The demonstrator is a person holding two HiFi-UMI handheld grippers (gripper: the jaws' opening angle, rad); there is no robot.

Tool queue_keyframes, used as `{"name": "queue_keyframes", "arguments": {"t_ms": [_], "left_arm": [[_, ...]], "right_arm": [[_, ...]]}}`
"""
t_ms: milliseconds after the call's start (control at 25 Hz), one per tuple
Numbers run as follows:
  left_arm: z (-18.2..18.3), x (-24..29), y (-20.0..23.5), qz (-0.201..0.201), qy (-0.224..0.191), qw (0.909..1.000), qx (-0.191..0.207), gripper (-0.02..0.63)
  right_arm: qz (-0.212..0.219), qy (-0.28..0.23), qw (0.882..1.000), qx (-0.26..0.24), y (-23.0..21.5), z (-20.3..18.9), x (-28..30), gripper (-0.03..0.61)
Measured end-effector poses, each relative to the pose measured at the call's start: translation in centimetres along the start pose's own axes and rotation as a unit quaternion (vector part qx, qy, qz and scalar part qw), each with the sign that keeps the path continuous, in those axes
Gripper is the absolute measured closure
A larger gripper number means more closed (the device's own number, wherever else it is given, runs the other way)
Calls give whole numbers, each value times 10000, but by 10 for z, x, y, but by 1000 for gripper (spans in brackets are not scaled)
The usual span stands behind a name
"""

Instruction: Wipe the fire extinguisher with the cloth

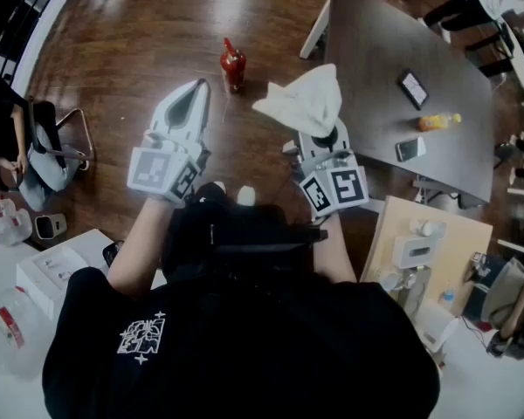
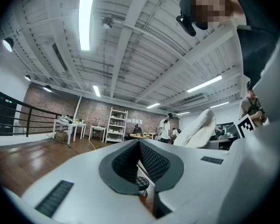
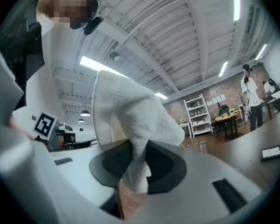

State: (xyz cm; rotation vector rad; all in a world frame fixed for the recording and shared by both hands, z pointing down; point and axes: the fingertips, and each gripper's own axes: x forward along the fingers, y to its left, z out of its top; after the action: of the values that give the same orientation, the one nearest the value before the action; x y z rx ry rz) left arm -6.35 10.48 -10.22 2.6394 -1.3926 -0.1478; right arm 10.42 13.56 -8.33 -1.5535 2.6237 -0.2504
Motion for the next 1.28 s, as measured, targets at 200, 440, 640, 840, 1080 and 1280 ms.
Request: {"name": "queue_keyframes", "arguments": {"t_ms": [200, 440, 640, 840, 1080, 1280], "left_arm": [[-7, 11, 15, 53, 64, 10000, -21, 611], [-23, 34, 62, 106, 146, 9998, -74, 611], [-76, 86, 126, -15, 288, 9995, -108, 611], [-196, 133, 183, -171, 309, 9993, -156, 611], [-342, 157, 238, -292, 265, 9991, -157, 611], [-451, 177, 270, -360, 165, 9992, -20, 611]], "right_arm": [[55, 59, 10000, 6, -6, -9, 27, 469], [95, 119, 9999, 5, -12, -26, 92, 469], [-60, 289, 9996, 31, -50, -91, 169, 469], [-194, 392, 9990, 96, -109, -224, 222, 469], [-292, 423, 9987, -58, -160, -369, 253, 469], [-251, 597, 9976, -234, -204, -491, 272, 469]]}}
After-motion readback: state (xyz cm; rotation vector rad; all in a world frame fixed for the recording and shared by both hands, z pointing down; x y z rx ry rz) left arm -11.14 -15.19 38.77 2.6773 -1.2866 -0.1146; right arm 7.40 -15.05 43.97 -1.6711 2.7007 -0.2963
